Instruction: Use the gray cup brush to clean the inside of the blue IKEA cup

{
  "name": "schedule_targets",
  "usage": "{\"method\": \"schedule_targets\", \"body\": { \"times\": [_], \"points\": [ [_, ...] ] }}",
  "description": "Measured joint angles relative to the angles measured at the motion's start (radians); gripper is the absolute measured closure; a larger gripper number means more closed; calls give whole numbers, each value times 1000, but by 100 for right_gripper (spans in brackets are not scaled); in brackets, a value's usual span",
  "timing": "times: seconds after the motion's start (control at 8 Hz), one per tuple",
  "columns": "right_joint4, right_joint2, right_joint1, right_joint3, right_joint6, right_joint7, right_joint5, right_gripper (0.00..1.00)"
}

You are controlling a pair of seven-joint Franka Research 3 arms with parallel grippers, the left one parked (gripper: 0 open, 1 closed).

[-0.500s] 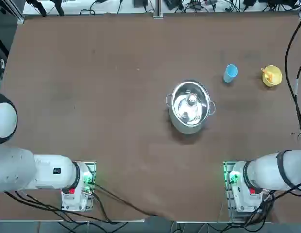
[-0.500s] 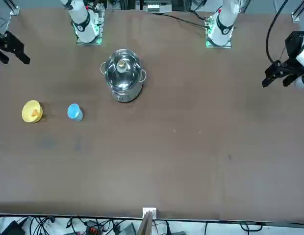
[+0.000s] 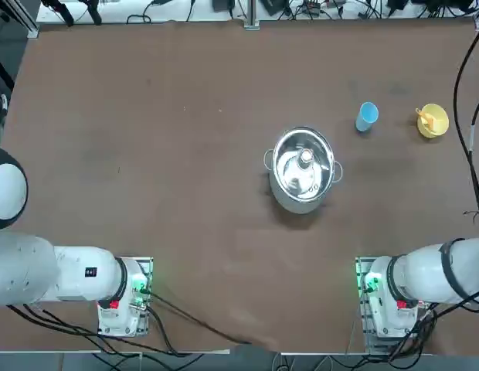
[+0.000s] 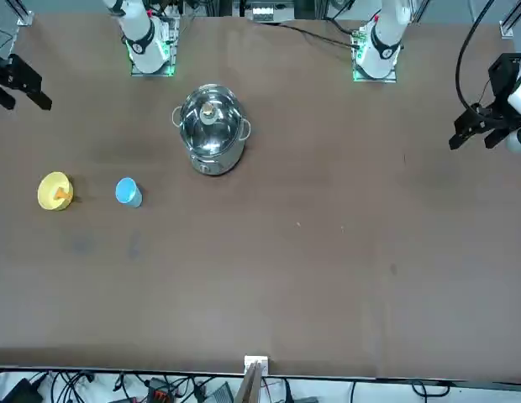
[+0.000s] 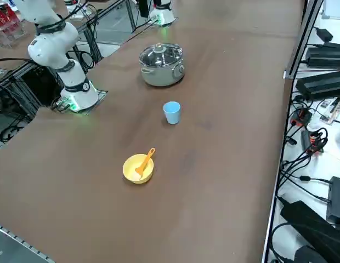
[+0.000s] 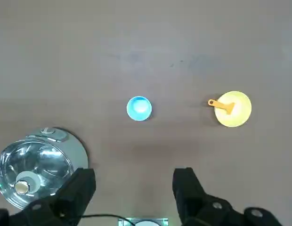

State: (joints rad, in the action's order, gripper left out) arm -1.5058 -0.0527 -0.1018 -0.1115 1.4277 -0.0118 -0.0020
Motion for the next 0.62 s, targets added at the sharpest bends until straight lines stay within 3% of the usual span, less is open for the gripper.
{"method": "schedule_targets", "body": {
  "times": [0.38,0.62],
  "points": [
    [-36,63,2,-1,12,0,-74,0],
    [-147,118,13,-4,130,-1,-156,0]
  ]
}}
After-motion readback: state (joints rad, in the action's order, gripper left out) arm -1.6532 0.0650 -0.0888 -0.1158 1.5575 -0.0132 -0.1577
